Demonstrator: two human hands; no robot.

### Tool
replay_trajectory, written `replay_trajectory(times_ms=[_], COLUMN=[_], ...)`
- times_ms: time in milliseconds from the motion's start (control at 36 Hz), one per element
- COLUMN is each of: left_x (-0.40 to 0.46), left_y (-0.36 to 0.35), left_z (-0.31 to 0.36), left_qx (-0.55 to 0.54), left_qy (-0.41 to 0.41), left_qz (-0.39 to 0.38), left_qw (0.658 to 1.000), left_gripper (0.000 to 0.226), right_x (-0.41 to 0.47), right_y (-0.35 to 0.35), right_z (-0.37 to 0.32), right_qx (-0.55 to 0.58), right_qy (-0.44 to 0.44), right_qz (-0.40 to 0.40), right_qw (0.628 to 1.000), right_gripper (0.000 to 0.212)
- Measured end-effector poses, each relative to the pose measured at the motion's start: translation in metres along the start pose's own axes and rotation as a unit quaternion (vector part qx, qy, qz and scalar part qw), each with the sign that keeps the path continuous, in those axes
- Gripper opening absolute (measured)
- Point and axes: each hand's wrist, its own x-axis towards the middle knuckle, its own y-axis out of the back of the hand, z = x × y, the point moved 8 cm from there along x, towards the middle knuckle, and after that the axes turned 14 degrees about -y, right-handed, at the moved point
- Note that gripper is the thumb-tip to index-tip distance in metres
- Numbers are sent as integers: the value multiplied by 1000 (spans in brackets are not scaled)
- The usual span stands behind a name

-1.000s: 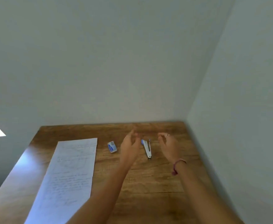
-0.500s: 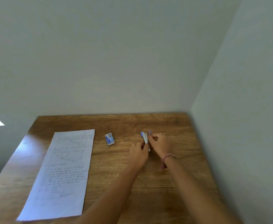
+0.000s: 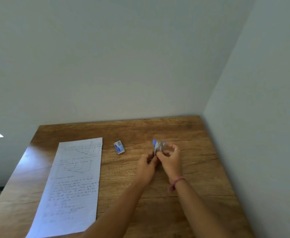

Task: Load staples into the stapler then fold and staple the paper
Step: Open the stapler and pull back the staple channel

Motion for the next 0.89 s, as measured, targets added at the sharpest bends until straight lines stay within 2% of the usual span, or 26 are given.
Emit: replay_trajectory(times_ms=[83, 222, 278, 389, 556, 722, 833, 889], left_x=[-2, -2, -1, -3, -4, -4, -5, -5], left_y=[5, 16, 19, 22, 25, 23, 21, 21], left_z=[-4, -15, -17, -20, -20, -18, -13, -10], left_qx=[-61, -208, -261, -334, -364, -360, -351, -351], left_qy=[19, 63, 58, 58, 65, 72, 61, 54], left_qz=[22, 80, 86, 86, 70, 24, -2, -10], left_qw=[998, 973, 960, 937, 927, 930, 934, 935], left_gripper=[17, 18, 17, 17, 19, 17, 19, 19], right_x=[-4, -9, -14, -38, -54, -25, -15, -12], right_y=[2, 15, 22, 24, 14, 6, -20, -29], right_z=[3, 12, 16, 23, 23, -16, -31, -36], right_qx=[16, 44, -6, -80, -154, -124, -150, -144], right_qy=[-5, -38, -39, -16, -14, 26, 27, 23], right_qz=[-9, -41, -53, -117, -197, -123, -148, -161], right_qw=[1000, 997, 998, 990, 968, 984, 977, 976], right_gripper=[47, 18, 8, 6, 3, 7, 26, 24])
